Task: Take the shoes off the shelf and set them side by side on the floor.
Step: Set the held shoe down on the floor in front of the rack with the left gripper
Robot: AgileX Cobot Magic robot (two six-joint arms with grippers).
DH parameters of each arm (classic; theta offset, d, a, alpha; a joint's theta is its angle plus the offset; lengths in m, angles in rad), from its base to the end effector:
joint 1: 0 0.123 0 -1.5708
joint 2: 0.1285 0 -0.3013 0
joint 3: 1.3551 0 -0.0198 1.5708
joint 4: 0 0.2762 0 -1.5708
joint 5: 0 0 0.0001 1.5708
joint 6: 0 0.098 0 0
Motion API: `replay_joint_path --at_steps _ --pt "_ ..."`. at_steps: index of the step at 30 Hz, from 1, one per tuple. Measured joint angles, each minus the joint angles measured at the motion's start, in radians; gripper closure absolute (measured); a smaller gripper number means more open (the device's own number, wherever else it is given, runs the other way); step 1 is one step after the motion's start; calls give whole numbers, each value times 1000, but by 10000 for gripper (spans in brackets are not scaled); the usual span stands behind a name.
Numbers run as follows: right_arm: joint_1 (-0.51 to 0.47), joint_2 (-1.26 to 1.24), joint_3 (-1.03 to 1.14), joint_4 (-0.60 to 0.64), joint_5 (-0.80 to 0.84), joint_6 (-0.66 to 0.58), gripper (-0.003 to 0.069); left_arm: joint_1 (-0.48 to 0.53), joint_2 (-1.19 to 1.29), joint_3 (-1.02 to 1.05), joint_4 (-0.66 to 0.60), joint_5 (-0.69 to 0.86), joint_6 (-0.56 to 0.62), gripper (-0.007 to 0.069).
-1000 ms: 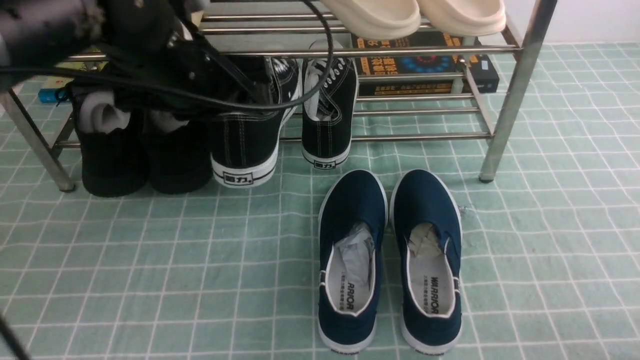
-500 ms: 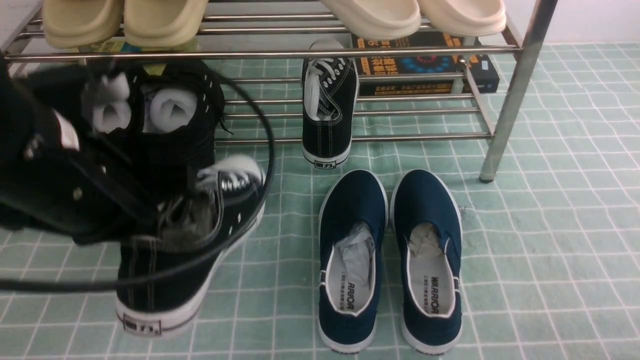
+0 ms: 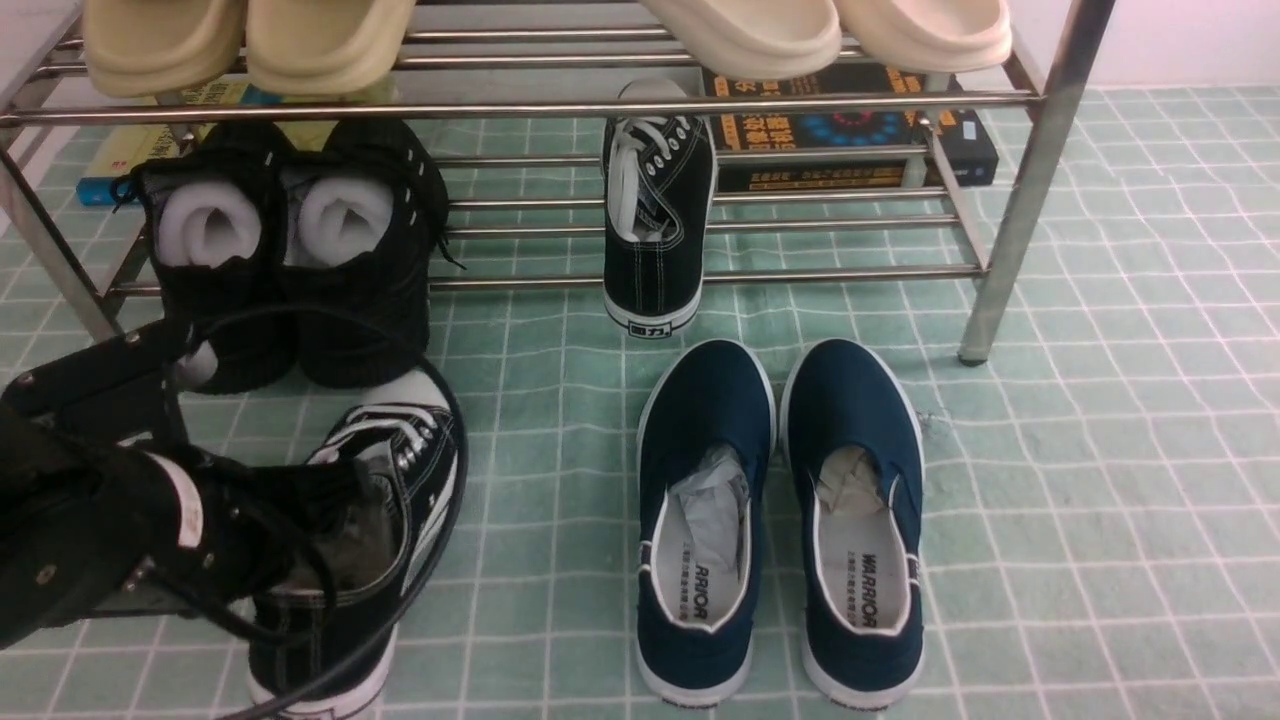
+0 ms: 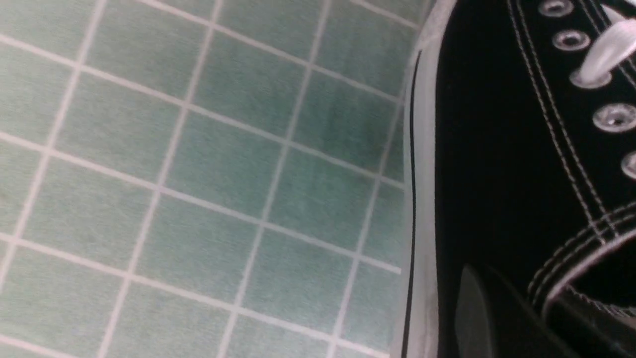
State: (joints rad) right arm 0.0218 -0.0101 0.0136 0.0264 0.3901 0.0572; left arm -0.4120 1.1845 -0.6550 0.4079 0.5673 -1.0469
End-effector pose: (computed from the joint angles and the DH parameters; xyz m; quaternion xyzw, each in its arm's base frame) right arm 0.0678 0.0025 0.1718 0.0212 0.8064 0.0346 0.5900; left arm 0.2239 -0.0750 0.2349 -0.1664 0.9358 -0.0675 0.3034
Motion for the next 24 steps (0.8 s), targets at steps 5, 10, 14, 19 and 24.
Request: replay_joint_path --at_steps 5,10,14,19,24 --pt "0 0 0 0 0 0 421 0 1 21 124 -36 -121 611" --pt "0 0 0 1 0 1 421 0 32 21 140 -84 -147 606" --pt "0 0 0 1 0 1 421 0 99 21 133 -152 -152 599" --pt "0 0 0 1 0 1 421 0 142 21 132 -195 -152 552" --pt "0 0 0 1 0 1 421 0 146 18 133 -204 -118 399"
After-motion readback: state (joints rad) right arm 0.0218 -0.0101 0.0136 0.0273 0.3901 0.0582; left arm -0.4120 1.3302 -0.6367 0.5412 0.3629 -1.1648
